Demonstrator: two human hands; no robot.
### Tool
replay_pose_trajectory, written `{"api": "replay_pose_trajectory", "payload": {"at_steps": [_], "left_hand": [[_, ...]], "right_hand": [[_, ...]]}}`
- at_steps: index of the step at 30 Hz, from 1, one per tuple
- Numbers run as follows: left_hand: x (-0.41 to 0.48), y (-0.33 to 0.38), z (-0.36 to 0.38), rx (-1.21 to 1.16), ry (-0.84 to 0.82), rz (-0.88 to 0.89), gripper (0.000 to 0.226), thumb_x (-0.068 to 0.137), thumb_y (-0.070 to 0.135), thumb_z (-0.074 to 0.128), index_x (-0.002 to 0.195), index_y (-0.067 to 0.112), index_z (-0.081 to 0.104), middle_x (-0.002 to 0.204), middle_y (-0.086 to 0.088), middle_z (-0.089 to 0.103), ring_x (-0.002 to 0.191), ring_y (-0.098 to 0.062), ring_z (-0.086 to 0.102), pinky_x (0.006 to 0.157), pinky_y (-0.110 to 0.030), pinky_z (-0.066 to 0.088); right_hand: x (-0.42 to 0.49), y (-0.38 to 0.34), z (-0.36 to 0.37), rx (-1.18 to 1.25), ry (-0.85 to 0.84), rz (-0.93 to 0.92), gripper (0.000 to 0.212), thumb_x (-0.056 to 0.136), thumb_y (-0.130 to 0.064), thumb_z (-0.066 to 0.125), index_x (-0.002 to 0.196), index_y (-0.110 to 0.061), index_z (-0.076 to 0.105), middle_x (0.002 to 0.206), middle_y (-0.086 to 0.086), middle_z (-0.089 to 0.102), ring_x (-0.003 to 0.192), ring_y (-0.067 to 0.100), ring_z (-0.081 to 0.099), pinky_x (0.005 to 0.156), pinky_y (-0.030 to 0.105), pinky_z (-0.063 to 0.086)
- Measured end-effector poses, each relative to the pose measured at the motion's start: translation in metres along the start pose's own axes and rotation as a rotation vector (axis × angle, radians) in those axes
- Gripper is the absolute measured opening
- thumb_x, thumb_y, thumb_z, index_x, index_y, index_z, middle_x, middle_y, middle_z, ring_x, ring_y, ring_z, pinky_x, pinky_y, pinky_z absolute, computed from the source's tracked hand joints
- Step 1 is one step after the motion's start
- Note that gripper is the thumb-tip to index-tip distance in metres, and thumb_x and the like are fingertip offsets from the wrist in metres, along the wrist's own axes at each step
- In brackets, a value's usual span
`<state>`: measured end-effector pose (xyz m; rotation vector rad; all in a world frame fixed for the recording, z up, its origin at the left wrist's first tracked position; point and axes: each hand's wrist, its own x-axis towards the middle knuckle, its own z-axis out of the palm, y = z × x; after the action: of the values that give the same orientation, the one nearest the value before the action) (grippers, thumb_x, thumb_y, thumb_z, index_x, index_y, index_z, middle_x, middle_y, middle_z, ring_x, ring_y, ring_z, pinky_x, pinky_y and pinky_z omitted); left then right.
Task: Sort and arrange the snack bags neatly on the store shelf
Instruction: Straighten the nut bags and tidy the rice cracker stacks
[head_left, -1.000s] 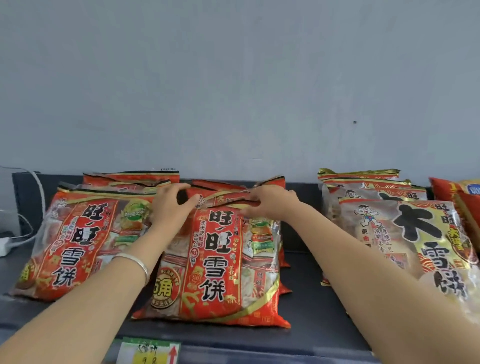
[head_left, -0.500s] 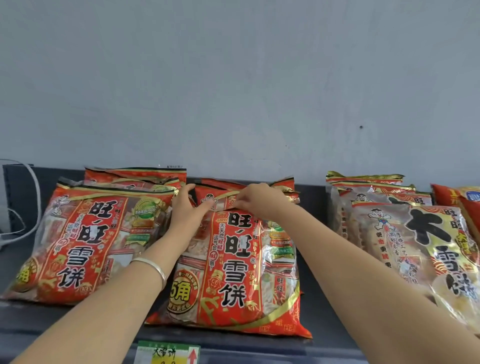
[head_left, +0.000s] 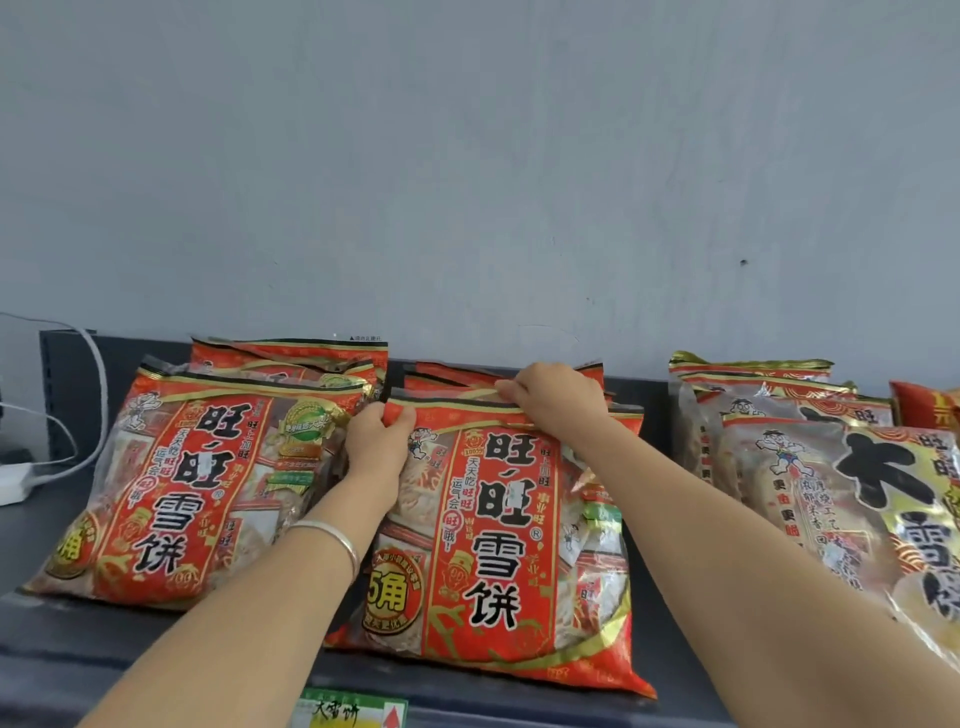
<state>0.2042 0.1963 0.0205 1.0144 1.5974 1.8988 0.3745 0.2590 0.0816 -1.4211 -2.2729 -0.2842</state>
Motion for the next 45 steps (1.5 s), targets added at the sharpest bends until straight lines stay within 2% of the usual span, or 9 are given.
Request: {"api": "replay_pose_trajectory", "payload": {"at_steps": [4,6,9,14,21,30,34,39,45], "left_hand": [[0.001,-0.006,0.008,0.204,0.063,0.118,0.019,0.096,0.028,0.049,0.09,0.01,0.052,0.084,-0.003,0.057,0.088,-0.028,0.06,0.07,-0.033,0.043],[0.002,-0.002,0.009,0.199,0.055,0.132,0.027,0.095,0.025,0.052,0.118,0.011,0.046,0.105,-0.005,0.054,0.098,-0.024,0.055,0.077,-0.035,0.044],[0.014,0.004,0.009,0.463,0.073,0.398,0.045,0.093,0.024,0.054,0.135,0.019,0.039,0.136,-0.007,0.042,0.123,-0.023,0.044,0.099,-0.041,0.043],[0.04,0.026,0.02,0.9,-0.111,0.676,0.028,0.096,0.023,0.047,0.122,0.025,0.058,0.129,0.002,0.054,0.119,-0.018,0.048,0.093,-0.035,0.044],[0.058,0.042,0.047,1.117,-0.278,0.759,0.028,0.085,0.044,0.061,0.109,0.031,0.058,0.116,0.006,0.057,0.11,-0.018,0.052,0.084,-0.034,0.041],[0.071,0.033,0.046,1.282,-0.294,0.531,0.051,0.079,0.061,0.059,0.123,0.037,0.047,0.129,0.001,0.046,0.125,-0.024,0.037,0.104,-0.051,0.025],[0.071,0.03,0.046,1.208,-0.31,0.48,0.046,0.085,0.063,0.048,0.123,0.036,0.048,0.131,0.003,0.049,0.127,-0.025,0.036,0.103,-0.052,0.024],[0.064,0.033,0.058,1.14,-0.163,0.525,0.023,0.098,0.039,0.037,0.092,0.034,0.058,0.095,0.007,0.058,0.114,-0.023,0.046,0.104,-0.052,0.021],[0.063,0.038,0.07,1.092,0.02,0.504,0.024,0.098,0.031,0.038,0.088,0.028,0.06,0.074,0.009,0.05,0.106,-0.022,0.046,0.091,-0.044,0.027]], "right_hand": [[0.002,0.007,0.003,-0.025,0.012,0.005,0.047,0.094,-0.059,0.041,0.09,-0.019,0.065,0.083,-0.001,0.067,0.075,0.019,0.065,0.064,0.032,0.054],[0.003,0.011,0.005,-0.018,0.061,-0.023,0.04,0.097,-0.053,0.04,0.096,-0.019,0.063,0.088,-0.001,0.066,0.078,0.018,0.064,0.059,0.028,0.048],[0.009,0.019,0.006,0.045,0.139,-0.058,0.031,0.1,-0.041,0.041,0.109,-0.02,0.062,0.103,0.001,0.064,0.093,0.021,0.062,0.068,0.034,0.052],[0.021,0.025,0.006,-0.099,0.104,-0.013,0.034,0.094,-0.046,0.05,0.12,-0.026,0.059,0.124,0.002,0.056,0.117,0.028,0.05,0.098,0.047,0.039],[0.025,0.038,0.014,0.067,-0.04,-0.076,0.023,0.096,-0.043,0.049,0.104,-0.025,0.061,0.099,-0.005,0.067,0.086,0.016,0.062,0.076,0.036,0.054],[0.04,0.039,0.015,0.436,0.156,0.176,0.022,0.096,-0.032,0.044,0.086,-0.021,0.061,0.08,0.0,0.067,0.08,0.024,0.066,0.074,0.039,0.053],[0.043,0.042,0.0,0.219,0.194,0.081,0.023,0.099,-0.031,0.038,0.093,-0.018,0.056,0.086,0.003,0.065,0.08,0.024,0.061,0.071,0.032,0.045],[0.038,0.047,0.009,-0.01,-0.011,0.09,0.031,0.096,-0.043,0.044,0.122,-0.031,0.057,0.118,-0.003,0.062,0.111,0.024,0.055,0.097,0.048,0.035],[0.042,0.042,0.017,0.014,0.249,0.236,0.024,0.093,-0.015,0.044,0.1,-0.024,0.065,0.095,0.0,0.067,0.086,0.022,0.059,0.078,0.037,0.029]]}}
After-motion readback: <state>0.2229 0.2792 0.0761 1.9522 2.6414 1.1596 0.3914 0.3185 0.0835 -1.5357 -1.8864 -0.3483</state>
